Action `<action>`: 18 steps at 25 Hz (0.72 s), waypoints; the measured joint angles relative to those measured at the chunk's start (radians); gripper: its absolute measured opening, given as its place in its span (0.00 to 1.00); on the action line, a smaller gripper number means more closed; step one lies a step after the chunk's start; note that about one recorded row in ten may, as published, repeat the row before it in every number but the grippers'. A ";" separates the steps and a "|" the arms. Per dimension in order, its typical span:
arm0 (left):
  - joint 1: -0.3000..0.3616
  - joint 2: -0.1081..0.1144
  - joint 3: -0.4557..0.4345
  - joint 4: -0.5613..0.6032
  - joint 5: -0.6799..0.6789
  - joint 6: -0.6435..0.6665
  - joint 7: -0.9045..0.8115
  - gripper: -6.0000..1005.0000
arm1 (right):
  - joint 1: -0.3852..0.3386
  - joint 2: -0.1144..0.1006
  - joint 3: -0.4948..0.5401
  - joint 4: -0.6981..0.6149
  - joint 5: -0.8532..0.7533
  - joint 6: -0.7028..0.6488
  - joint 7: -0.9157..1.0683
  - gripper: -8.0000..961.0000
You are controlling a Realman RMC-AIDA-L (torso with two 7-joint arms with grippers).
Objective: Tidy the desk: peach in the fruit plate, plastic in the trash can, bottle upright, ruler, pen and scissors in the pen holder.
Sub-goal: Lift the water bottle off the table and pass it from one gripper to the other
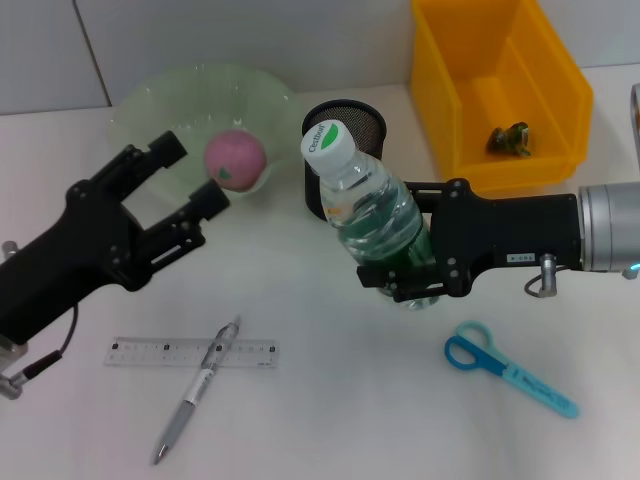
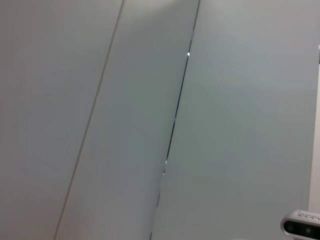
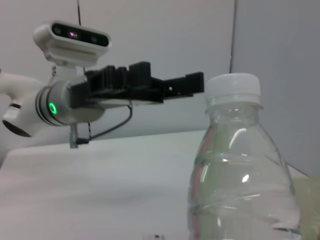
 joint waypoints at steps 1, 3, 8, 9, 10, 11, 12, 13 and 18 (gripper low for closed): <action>0.000 0.000 0.000 0.000 0.000 0.000 0.000 0.82 | 0.000 0.000 0.000 0.000 0.000 0.000 0.000 0.80; -0.003 -0.003 0.001 0.000 0.008 0.000 0.000 0.82 | 0.006 0.001 -0.002 0.036 0.026 -0.027 -0.038 0.80; -0.010 -0.005 0.016 -0.001 0.009 0.002 0.005 0.82 | 0.013 0.002 -0.005 0.067 0.050 -0.048 -0.072 0.80; -0.010 -0.005 0.016 -0.001 0.009 0.002 0.005 0.82 | 0.013 0.002 -0.005 0.067 0.050 -0.048 -0.072 0.80; -0.014 -0.006 0.026 -0.001 0.010 0.002 0.006 0.82 | 0.013 0.002 -0.008 0.069 0.050 -0.048 -0.074 0.80; -0.014 -0.006 0.026 -0.001 0.010 0.002 0.006 0.82 | 0.014 0.003 -0.011 0.069 0.051 -0.048 -0.075 0.80; -0.014 -0.006 0.026 -0.001 0.010 0.002 0.006 0.82 | 0.014 0.003 -0.016 0.070 0.052 -0.049 -0.076 0.80; -0.014 -0.006 0.026 -0.001 0.010 0.002 0.006 0.82 | 0.019 0.004 -0.023 0.079 0.058 -0.049 -0.082 0.80; -0.030 -0.008 0.044 -0.026 0.001 0.037 0.041 0.82 | 0.045 0.004 -0.030 0.135 0.072 -0.045 -0.120 0.81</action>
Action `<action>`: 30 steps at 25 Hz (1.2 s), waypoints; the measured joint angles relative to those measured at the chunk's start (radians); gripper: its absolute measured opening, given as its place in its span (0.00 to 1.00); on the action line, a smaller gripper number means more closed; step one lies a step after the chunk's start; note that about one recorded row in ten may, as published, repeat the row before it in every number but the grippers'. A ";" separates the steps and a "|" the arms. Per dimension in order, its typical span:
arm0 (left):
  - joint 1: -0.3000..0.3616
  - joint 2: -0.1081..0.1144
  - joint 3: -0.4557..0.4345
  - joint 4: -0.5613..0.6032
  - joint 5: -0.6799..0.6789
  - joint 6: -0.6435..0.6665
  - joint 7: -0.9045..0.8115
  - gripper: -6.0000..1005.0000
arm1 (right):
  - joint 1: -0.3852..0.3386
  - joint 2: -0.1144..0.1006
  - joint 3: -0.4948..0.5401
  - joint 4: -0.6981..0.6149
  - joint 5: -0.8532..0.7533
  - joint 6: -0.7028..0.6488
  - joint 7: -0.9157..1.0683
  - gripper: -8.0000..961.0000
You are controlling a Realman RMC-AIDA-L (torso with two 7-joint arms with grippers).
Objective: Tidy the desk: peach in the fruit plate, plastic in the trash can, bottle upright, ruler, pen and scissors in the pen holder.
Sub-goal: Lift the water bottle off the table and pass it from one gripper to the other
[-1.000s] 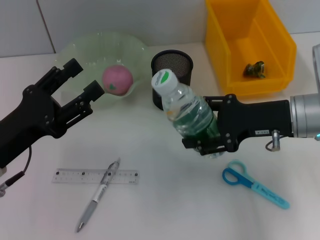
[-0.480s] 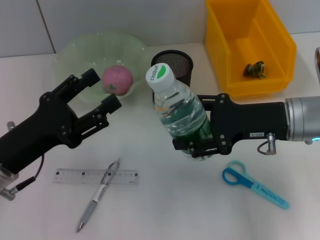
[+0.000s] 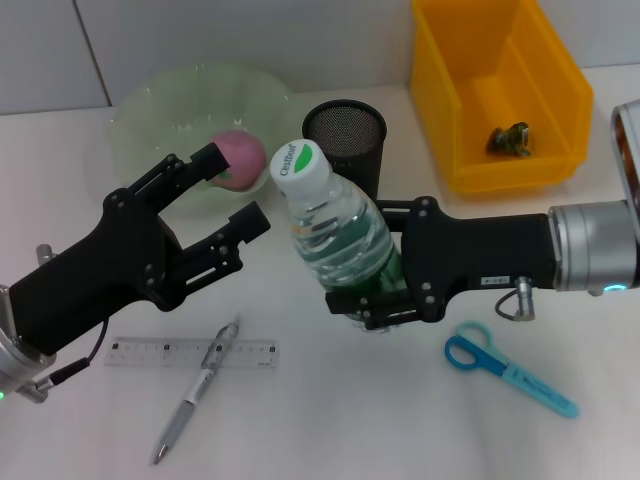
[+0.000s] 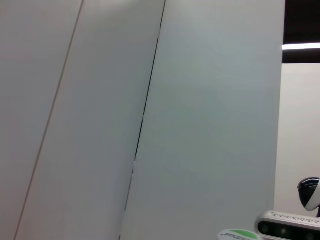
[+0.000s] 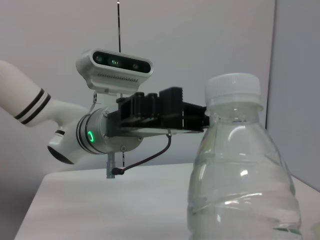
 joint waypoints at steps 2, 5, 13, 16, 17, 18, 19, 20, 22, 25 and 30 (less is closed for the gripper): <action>-0.007 0.000 0.000 -0.010 -0.001 0.014 0.012 0.82 | 0.011 0.000 0.000 0.019 0.002 0.002 -0.009 0.81; -0.012 0.000 0.001 -0.015 0.000 0.016 0.013 0.82 | 0.026 0.000 0.000 0.042 0.003 0.004 -0.017 0.81; -0.039 -0.001 0.002 -0.050 0.005 0.018 0.014 0.82 | 0.037 0.002 0.000 0.063 0.009 0.005 -0.024 0.80; -0.043 -0.004 0.016 -0.056 0.003 0.019 0.023 0.82 | 0.046 0.003 -0.001 0.093 0.020 0.005 -0.045 0.80; -0.043 -0.005 0.021 -0.056 0.000 0.021 0.026 0.82 | 0.052 0.003 -0.001 0.103 0.021 0.005 -0.052 0.80; -0.045 -0.006 0.026 -0.056 -0.002 0.025 0.027 0.82 | 0.055 0.003 -0.002 0.111 0.021 0.005 -0.057 0.80; -0.045 -0.006 0.026 -0.056 -0.002 0.025 0.027 0.82 | 0.058 0.003 -0.002 0.114 0.022 0.006 -0.058 0.80; -0.048 -0.006 0.026 -0.058 -0.003 0.029 0.028 0.82 | 0.061 0.003 -0.002 0.118 0.022 0.009 -0.059 0.80; -0.050 -0.006 0.025 -0.062 -0.003 0.029 0.033 0.82 | 0.063 0.003 -0.002 0.119 0.022 0.010 -0.059 0.80; -0.051 -0.006 0.023 -0.066 -0.004 0.029 0.040 0.82 | 0.069 0.004 -0.002 0.129 0.023 0.010 -0.063 0.81; -0.058 -0.007 0.027 -0.068 -0.005 0.030 0.040 0.82 | 0.092 0.005 -0.008 0.174 0.023 0.010 -0.088 0.81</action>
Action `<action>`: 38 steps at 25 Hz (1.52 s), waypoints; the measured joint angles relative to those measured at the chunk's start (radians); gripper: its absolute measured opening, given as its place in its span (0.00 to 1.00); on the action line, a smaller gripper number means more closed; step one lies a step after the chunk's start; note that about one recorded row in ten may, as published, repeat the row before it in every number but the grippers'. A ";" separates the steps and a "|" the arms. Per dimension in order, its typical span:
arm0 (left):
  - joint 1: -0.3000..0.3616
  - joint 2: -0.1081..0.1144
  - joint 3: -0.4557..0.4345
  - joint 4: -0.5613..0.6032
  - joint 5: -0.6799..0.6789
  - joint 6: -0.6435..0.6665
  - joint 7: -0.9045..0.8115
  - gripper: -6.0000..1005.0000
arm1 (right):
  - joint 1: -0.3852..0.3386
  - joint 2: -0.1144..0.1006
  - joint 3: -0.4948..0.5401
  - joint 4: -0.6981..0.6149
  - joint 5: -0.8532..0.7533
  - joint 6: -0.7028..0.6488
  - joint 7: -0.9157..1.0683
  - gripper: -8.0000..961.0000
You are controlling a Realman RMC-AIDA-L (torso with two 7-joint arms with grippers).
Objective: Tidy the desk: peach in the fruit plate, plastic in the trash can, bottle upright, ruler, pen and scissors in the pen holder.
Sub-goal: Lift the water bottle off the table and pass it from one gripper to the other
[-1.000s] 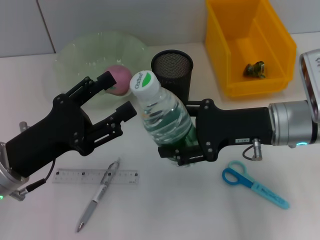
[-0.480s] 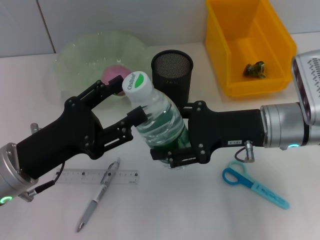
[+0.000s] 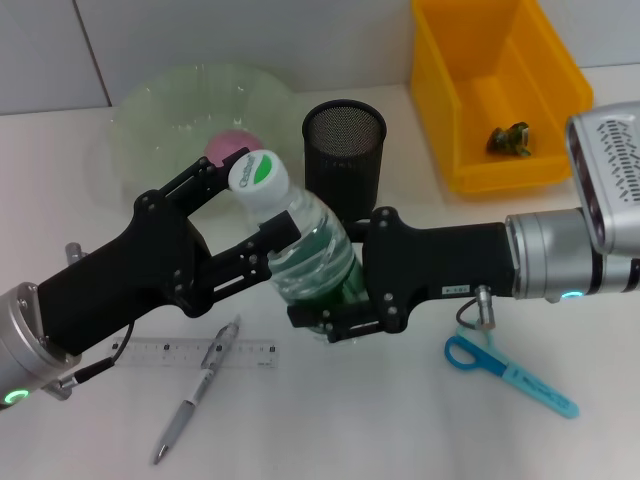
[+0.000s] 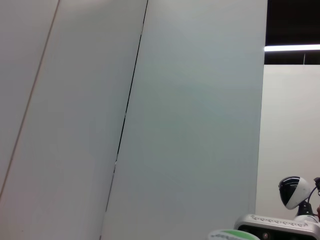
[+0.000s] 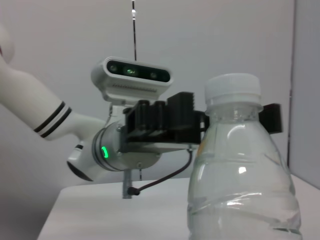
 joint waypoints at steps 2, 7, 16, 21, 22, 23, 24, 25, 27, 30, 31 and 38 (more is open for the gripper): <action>-0.001 0.000 0.000 -0.001 0.000 0.000 0.000 0.82 | 0.011 0.000 -0.004 0.018 0.000 0.000 -0.008 0.81; -0.005 -0.001 0.000 -0.004 0.000 0.003 0.000 0.82 | 0.021 0.001 -0.006 0.033 0.000 0.000 -0.012 0.81; -0.006 -0.001 -0.002 -0.009 0.000 0.006 -0.002 0.82 | 0.047 0.002 -0.018 0.065 0.006 0.005 -0.025 0.80; -0.007 -0.001 -0.005 -0.009 0.000 0.007 -0.006 0.82 | 0.052 0.003 -0.031 0.068 0.007 0.021 -0.025 0.81; -0.007 -0.001 -0.004 -0.009 0.000 0.008 -0.008 0.82 | 0.053 0.003 -0.032 0.069 0.008 0.024 -0.025 0.81; -0.008 -0.001 -0.003 -0.009 0.000 0.008 -0.010 0.82 | 0.054 0.003 -0.032 0.069 0.008 0.026 -0.025 0.81; -0.009 -0.001 -0.002 -0.009 0.000 0.008 -0.011 0.82 | 0.054 0.003 -0.033 0.070 0.008 0.027 -0.025 0.81; -0.010 -0.001 -0.001 -0.009 0.000 0.008 -0.012 0.82 | 0.054 0.004 -0.034 0.070 0.008 0.027 -0.026 0.81; -0.010 -0.001 -0.001 -0.009 0.000 0.008 -0.013 0.82 | 0.054 0.004 -0.034 0.070 0.008 0.027 -0.027 0.81; -0.011 -0.001 0.000 -0.010 0.000 0.007 -0.013 0.82 | 0.060 0.005 -0.036 0.071 0.009 0.027 -0.033 0.80; -0.011 -0.001 0.000 -0.010 0.000 0.007 -0.013 0.82 | 0.060 0.005 -0.036 0.071 0.009 0.027 -0.033 0.80; -0.019 -0.001 -0.009 -0.033 -0.001 0.007 -0.013 0.82 | 0.077 0.005 -0.042 0.097 0.009 0.027 -0.044 0.80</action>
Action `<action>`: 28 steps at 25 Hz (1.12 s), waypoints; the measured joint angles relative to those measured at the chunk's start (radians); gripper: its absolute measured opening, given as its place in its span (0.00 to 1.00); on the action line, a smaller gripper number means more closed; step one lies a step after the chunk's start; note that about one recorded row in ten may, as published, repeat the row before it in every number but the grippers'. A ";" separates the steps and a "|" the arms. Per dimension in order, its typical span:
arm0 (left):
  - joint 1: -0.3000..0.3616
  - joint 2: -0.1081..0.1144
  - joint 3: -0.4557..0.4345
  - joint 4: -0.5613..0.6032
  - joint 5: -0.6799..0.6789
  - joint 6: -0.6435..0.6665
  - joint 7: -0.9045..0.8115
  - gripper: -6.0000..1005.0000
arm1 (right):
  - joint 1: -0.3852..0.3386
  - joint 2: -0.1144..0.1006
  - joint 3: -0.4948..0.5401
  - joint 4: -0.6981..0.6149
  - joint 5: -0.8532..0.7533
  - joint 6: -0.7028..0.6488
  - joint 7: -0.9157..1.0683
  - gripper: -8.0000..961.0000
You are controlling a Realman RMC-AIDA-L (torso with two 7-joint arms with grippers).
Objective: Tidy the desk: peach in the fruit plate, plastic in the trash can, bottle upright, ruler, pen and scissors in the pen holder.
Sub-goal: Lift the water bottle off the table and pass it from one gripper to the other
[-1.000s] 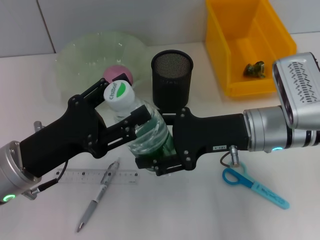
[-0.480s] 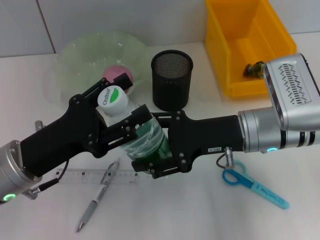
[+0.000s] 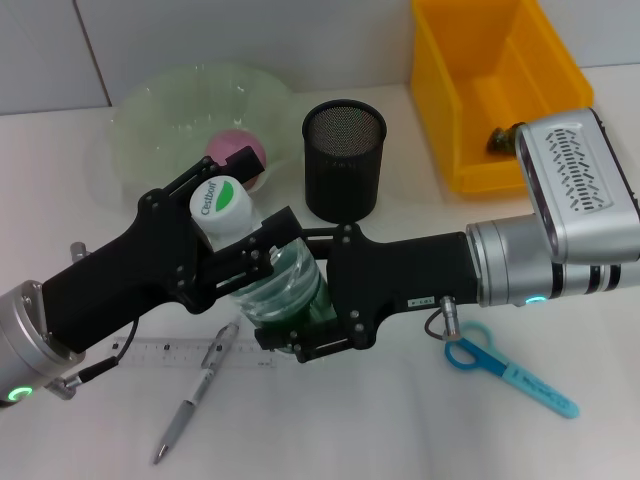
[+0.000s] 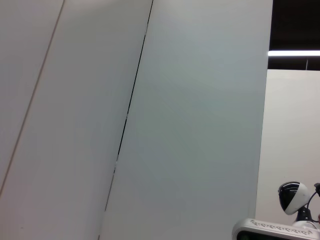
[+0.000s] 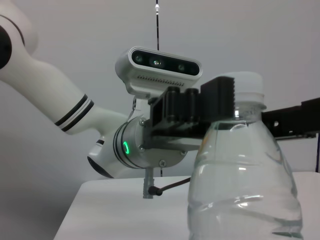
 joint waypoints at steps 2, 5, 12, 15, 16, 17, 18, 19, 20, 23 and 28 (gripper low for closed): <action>-0.001 0.000 0.000 0.000 -0.001 0.000 0.000 0.82 | 0.000 0.000 -0.001 0.001 0.002 -0.001 -0.004 0.81; -0.001 0.000 0.000 0.000 -0.001 0.000 0.000 0.82 | 0.000 0.000 -0.001 0.002 0.004 -0.004 -0.004 0.81; -0.002 0.000 0.008 -0.001 -0.010 -0.002 -0.001 0.68 | -0.004 0.000 -0.006 0.002 0.020 -0.006 -0.005 0.81; -0.003 0.000 0.009 -0.002 -0.010 0.000 -0.001 0.67 | -0.004 0.000 -0.010 0.002 0.022 -0.006 -0.005 0.81; -0.003 0.000 0.009 -0.002 -0.010 0.000 -0.001 0.67 | -0.004 0.000 -0.013 0.002 0.023 -0.006 -0.005 0.81; -0.003 0.000 0.009 -0.002 -0.010 0.000 -0.001 0.66 | -0.003 0.000 -0.016 0.002 0.024 -0.005 -0.005 0.81; -0.003 0.000 0.009 -0.002 -0.010 0.000 -0.001 0.66 | -0.003 0.000 -0.016 0.002 0.024 -0.005 -0.005 0.81; -0.003 0.000 0.009 -0.003 -0.010 0.000 -0.002 0.66 | -0.003 0.000 -0.016 0.002 0.024 -0.005 -0.005 0.81; -0.002 0.000 0.009 -0.003 -0.010 0.001 -0.002 0.65 | -0.002 0.000 -0.016 0.002 0.024 -0.005 -0.005 0.81; -0.002 0.002 0.009 -0.003 -0.010 0.003 -0.003 0.65 | -0.002 0.000 -0.016 0.002 0.025 -0.005 -0.005 0.81; -0.002 0.003 0.009 -0.003 -0.010 0.004 0.006 0.58 | -0.002 0.000 -0.016 0.002 0.026 -0.007 -0.005 0.80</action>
